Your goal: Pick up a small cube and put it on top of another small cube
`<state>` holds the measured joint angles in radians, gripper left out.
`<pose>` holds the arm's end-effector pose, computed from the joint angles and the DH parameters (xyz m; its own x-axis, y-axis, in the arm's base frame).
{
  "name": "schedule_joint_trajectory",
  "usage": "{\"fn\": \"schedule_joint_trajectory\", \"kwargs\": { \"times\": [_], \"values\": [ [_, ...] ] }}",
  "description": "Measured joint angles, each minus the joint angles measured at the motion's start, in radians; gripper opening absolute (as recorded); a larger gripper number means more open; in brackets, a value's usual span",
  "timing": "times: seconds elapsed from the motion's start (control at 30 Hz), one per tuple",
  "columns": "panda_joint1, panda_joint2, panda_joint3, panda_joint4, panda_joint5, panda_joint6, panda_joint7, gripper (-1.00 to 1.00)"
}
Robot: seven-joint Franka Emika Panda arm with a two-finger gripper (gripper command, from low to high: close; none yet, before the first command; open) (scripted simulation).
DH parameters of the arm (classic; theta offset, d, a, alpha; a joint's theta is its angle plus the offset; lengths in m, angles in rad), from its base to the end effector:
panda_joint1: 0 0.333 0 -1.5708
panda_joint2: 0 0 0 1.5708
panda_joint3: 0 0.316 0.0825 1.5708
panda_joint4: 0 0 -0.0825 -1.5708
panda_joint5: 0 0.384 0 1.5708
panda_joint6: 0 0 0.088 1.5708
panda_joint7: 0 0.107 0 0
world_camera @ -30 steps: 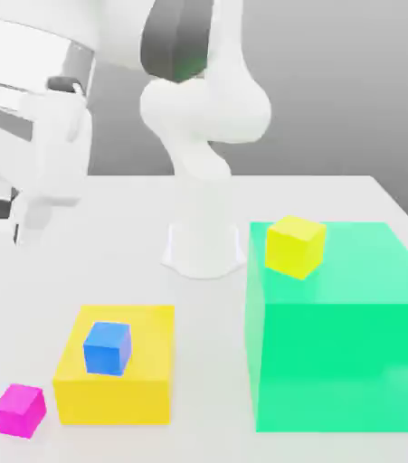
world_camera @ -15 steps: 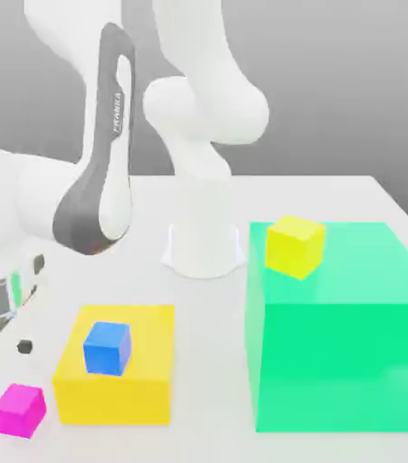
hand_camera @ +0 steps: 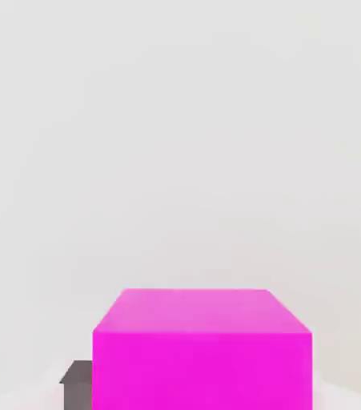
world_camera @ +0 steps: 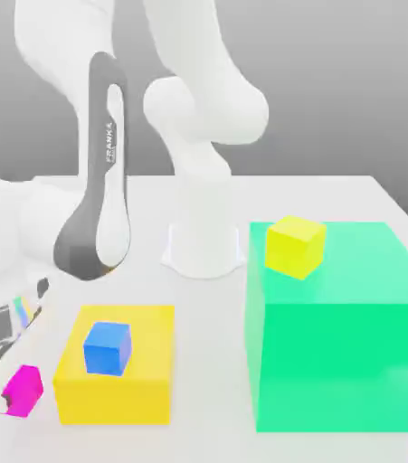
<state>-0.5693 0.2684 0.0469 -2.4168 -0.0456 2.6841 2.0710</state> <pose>0.4297 -0.2448 0.2005 -0.8323 -0.5542 0.0071 -0.5542 0.8324 -0.0030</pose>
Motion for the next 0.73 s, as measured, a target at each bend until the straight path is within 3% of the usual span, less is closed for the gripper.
{"fn": "schedule_joint_trajectory", "kwargs": {
  "times": [0.2, 0.47, 0.6, 0.63, 0.73],
  "values": [
    [0.054, -0.195, 0.031, -0.073, -0.018, -0.131, 0.045, -1.0],
    [0.139, -0.457, 0.065, -0.179, 0.069, -0.276, 0.03, -1.0],
    [0.143, -0.381, 0.072, -0.219, 0.064, -0.159, 0.04, -1.0],
    [0.144, -0.351, 0.073, -0.228, 0.061, -0.121, 0.042, 1.0],
    [0.144, -0.351, 0.073, -0.228, 0.061, -0.12, 0.042, 1.0]
  ]
}}
